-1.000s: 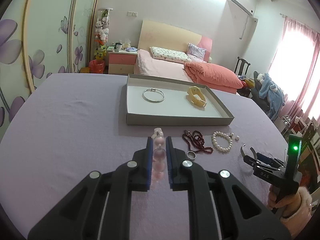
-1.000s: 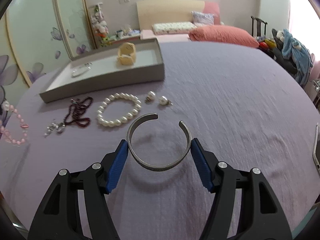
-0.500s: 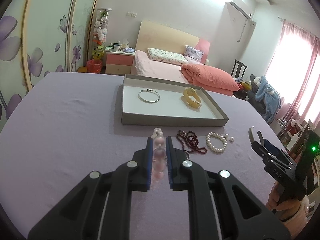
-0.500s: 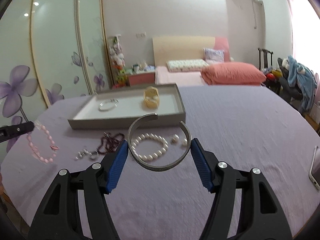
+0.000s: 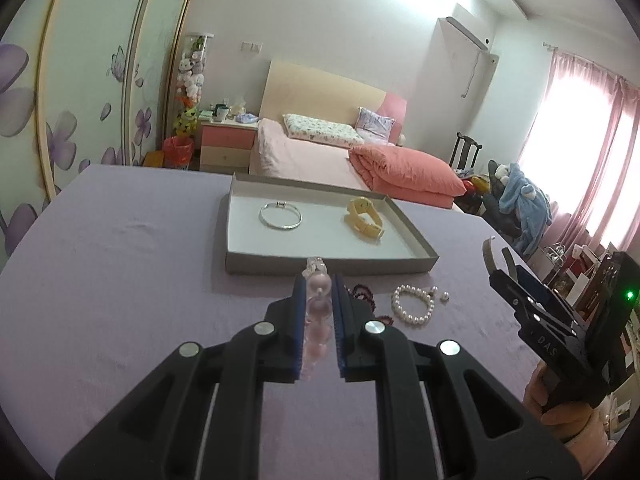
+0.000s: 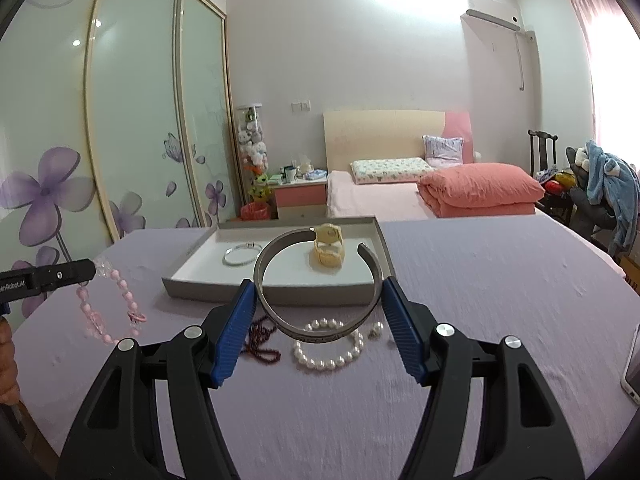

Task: Organize jewelry
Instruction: 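Carry the cuff and pink bracelet into the tray and release them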

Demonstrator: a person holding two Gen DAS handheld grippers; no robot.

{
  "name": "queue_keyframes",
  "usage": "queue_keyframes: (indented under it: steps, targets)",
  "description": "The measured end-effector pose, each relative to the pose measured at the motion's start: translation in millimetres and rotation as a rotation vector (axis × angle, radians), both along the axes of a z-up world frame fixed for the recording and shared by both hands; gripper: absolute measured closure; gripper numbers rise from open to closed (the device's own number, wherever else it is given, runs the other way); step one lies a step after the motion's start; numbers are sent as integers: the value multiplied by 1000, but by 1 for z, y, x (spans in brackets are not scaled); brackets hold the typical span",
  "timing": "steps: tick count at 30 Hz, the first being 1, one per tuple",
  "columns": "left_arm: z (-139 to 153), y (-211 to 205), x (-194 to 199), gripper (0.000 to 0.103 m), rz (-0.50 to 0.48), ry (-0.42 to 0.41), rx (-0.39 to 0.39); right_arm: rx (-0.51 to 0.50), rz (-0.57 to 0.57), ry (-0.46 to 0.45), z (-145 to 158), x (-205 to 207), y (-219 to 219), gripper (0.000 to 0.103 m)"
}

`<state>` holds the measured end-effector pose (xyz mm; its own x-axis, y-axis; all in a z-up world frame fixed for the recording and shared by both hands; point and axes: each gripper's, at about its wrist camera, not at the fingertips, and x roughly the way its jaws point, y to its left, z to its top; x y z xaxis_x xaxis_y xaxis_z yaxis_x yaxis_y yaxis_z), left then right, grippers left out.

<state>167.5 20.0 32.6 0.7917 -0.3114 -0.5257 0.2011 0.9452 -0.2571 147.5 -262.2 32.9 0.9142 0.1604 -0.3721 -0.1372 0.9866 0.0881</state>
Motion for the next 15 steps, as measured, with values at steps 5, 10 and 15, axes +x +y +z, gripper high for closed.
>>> queue_keyframes:
  steps: [5, 10, 15]
  targets:
    - [10, -6, 11, 90, 9, -45, 8, -1, -1, -51, 15, 12, 5, 38]
    - [23, -14, 31, 90, 18, -100, 19, 4, -8, -93, 25, 33, 9, 38]
    - [28, -26, 67, 90, 37, -138, 61, 11, -19, -111, 28, 58, 14, 38]
